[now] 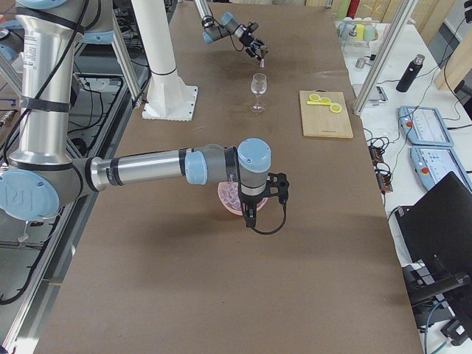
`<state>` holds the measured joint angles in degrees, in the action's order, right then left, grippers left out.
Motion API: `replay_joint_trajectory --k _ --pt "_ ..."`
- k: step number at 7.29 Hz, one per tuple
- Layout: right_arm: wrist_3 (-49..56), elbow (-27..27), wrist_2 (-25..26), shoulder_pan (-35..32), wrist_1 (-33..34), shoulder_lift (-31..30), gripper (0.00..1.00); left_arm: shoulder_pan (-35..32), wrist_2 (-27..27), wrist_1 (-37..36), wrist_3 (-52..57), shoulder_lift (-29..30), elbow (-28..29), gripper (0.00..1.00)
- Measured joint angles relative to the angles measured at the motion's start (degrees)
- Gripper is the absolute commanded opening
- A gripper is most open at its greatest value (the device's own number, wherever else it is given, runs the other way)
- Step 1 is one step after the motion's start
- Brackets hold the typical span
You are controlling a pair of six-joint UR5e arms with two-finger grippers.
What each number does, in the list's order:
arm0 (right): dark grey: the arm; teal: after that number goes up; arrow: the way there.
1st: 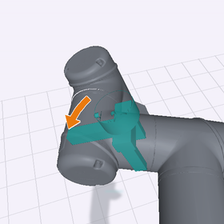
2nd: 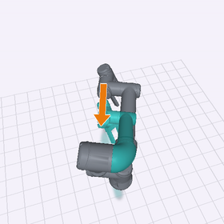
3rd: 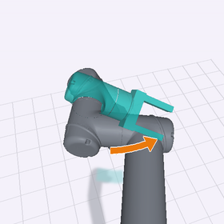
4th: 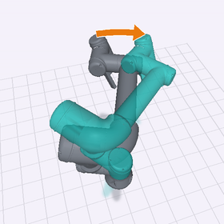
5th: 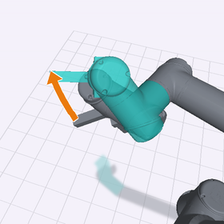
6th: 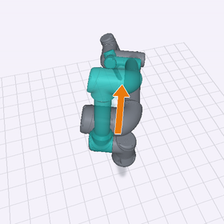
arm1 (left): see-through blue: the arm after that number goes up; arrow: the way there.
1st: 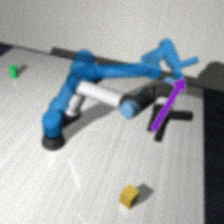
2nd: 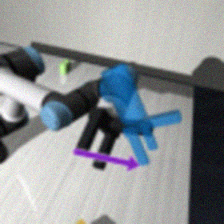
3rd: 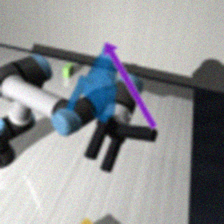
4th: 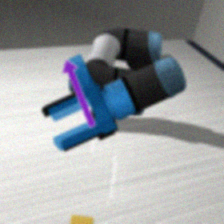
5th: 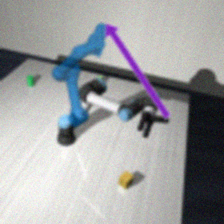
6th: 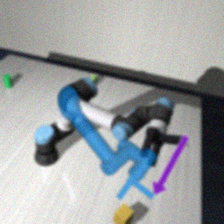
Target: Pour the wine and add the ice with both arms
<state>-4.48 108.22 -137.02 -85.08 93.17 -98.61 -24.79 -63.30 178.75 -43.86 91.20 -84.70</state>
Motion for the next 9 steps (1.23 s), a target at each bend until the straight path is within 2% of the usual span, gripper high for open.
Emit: replay_joint_trajectory --k 4,9 --pt "0.00 0.06 0.00 0.00 0.00 0.00 1.00 0.00 -0.04 2.31 0.00 -1.12 0.23 0.97" --pt "0.00 0.13 -0.08 0.00 0.00 -0.16 1.00 2.60 0.25 10.90 0.06 -6.87 0.05 0.98"
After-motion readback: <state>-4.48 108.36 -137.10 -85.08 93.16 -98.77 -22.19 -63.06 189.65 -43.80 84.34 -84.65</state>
